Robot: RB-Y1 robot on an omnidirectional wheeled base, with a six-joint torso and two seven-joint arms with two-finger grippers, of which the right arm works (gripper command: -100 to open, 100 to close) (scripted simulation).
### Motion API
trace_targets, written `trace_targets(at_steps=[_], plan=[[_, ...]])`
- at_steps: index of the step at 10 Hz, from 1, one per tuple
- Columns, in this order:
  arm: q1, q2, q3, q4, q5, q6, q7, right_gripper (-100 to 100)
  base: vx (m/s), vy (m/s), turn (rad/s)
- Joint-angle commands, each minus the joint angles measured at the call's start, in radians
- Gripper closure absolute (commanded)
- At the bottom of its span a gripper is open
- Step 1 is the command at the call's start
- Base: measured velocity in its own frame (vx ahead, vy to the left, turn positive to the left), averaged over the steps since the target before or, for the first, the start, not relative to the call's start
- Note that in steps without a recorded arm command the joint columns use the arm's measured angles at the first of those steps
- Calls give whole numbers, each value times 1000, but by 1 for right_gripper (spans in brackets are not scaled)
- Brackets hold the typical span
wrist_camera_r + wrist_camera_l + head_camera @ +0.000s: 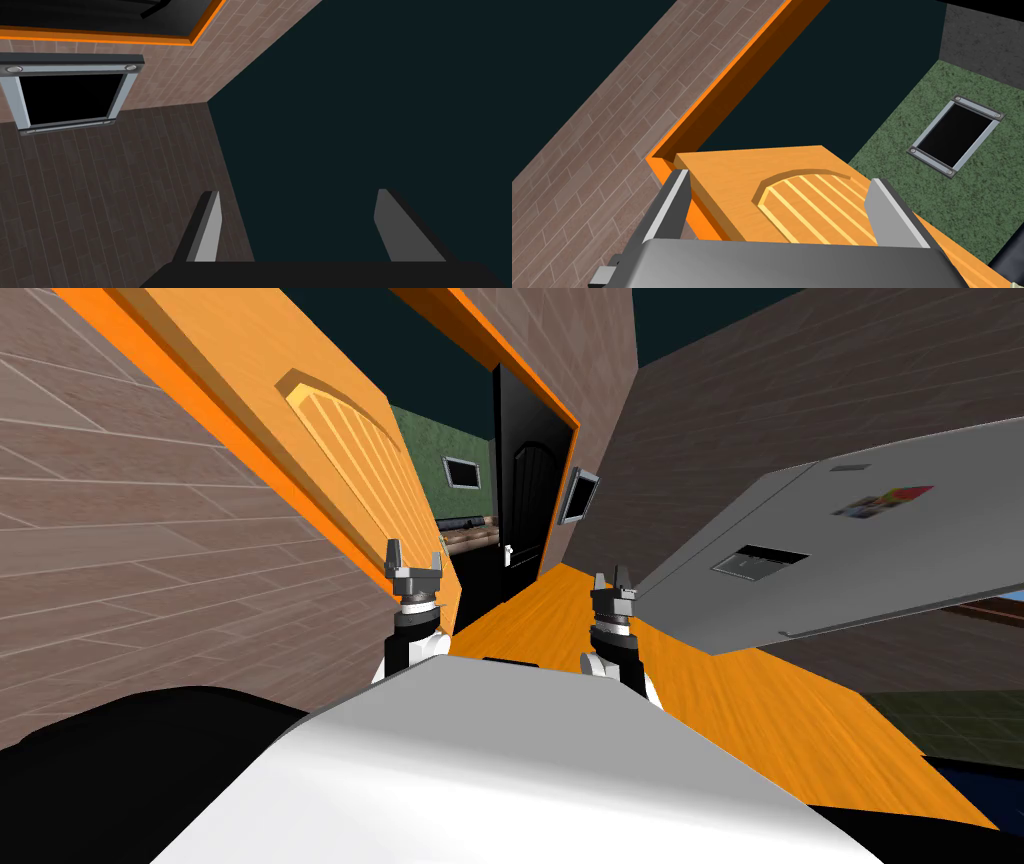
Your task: Push the door open
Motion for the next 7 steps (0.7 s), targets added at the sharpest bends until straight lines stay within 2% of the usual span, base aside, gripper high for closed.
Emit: trace_targets(at_steps=[1, 3, 7], plan=[[1, -7, 14, 14, 14, 0, -12, -100, 123, 83, 4], [2, -12, 26, 26, 25, -1, -22, -100, 186, -33, 19], [7, -34, 83, 82, 81, -2, -71, -100, 223, -25, 22]])
